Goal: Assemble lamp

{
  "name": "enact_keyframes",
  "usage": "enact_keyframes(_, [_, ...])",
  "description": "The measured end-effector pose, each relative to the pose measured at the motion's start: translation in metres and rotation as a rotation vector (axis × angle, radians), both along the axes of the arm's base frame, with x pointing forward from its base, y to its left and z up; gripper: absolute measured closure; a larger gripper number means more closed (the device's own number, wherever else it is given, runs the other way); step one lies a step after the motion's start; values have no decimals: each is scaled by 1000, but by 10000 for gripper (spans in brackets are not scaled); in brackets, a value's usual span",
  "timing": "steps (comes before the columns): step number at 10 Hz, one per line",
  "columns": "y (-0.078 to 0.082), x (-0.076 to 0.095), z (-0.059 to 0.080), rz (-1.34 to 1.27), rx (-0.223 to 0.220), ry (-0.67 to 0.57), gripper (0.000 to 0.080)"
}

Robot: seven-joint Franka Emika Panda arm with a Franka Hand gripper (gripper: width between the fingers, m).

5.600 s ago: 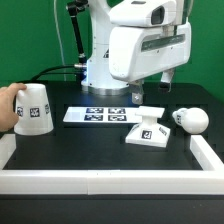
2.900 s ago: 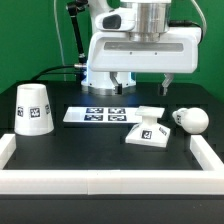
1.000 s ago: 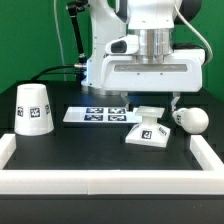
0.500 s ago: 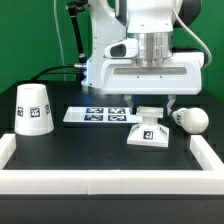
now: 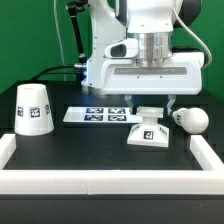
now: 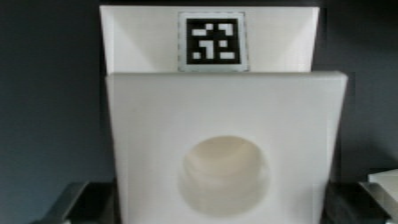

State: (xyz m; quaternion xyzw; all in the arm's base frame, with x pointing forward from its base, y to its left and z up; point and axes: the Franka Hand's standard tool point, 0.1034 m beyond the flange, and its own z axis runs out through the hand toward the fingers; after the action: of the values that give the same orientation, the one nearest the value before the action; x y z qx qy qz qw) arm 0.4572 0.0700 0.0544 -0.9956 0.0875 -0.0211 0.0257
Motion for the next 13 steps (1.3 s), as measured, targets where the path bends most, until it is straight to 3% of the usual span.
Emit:
enact_keyframes(6, [7, 62, 1, 312, -6, -58, 264])
enact_keyframes(11, [7, 66, 1, 315, -7, -73, 263])
enact_keyframes(13, [15, 90, 1, 325, -6, -114, 263])
